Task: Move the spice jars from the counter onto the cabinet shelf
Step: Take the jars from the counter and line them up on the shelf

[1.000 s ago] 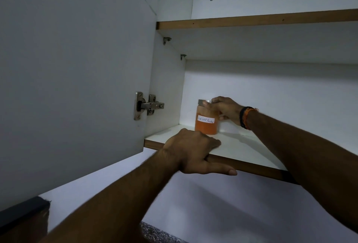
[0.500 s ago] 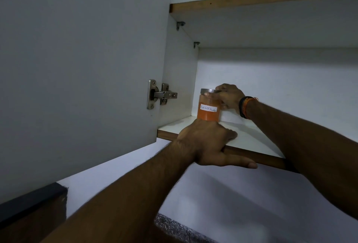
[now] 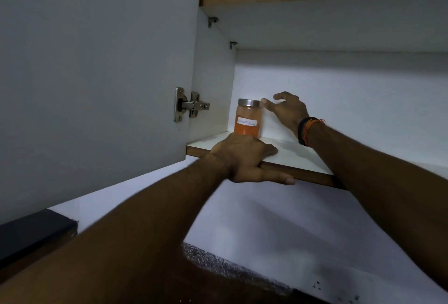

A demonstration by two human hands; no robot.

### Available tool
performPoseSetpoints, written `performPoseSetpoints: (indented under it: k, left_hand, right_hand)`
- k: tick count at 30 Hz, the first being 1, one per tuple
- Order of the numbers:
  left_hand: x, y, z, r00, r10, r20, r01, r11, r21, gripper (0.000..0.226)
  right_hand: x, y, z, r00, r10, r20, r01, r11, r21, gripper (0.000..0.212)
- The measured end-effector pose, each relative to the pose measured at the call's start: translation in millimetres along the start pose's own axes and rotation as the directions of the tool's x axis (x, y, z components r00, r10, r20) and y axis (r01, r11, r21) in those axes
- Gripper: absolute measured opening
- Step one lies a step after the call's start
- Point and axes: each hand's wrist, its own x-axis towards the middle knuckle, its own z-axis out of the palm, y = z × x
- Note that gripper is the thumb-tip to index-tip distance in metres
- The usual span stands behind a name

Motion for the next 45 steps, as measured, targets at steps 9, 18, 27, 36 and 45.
performPoseSetpoints:
  k: [9,18,27,36,45]
  left_hand:
    - [-9.0,13.6,-15.9,0.951,-0.195,0.242,0.222,0.971,-0.088,0.097]
    - [-56.8,88.1,17.0,0.926,-0.272,-0.261,0.263,0.962,-0.071,0.069]
    - [-156.4,211.9,123.6,0.981,-0.188,0.040,0.181,0.833,-0.523,0.073]
    - [-278.7,305.6,219.0,0.802,0.099,0.589,0.338,0.738,-0.584,0.053]
    - [-347.3,358.6,251.8,0.749,0.161,0.643,0.385,0.684,-0.620,0.038]
  right_hand:
    - [-113.1,-14.0,-64.6,0.995,-0.067,0.079,0.074,0.994,-0.084,0.038]
    - [-254.5,12.0,-89.0,0.916,-0.401,0.001,0.375,0.854,-0.361,0.025]
    - [-387.8,105.3,-61.0,0.984,-0.096,0.152,0.145,0.923,-0.357,0.019]
    - [-538.0,208.5,-37.8,0.810,0.404,0.425,-0.152,0.844,-0.514,0.017]
    - [-650.8,259.0,-55.2,0.556,0.623,0.551,-0.151,0.727,-0.670,0.044]
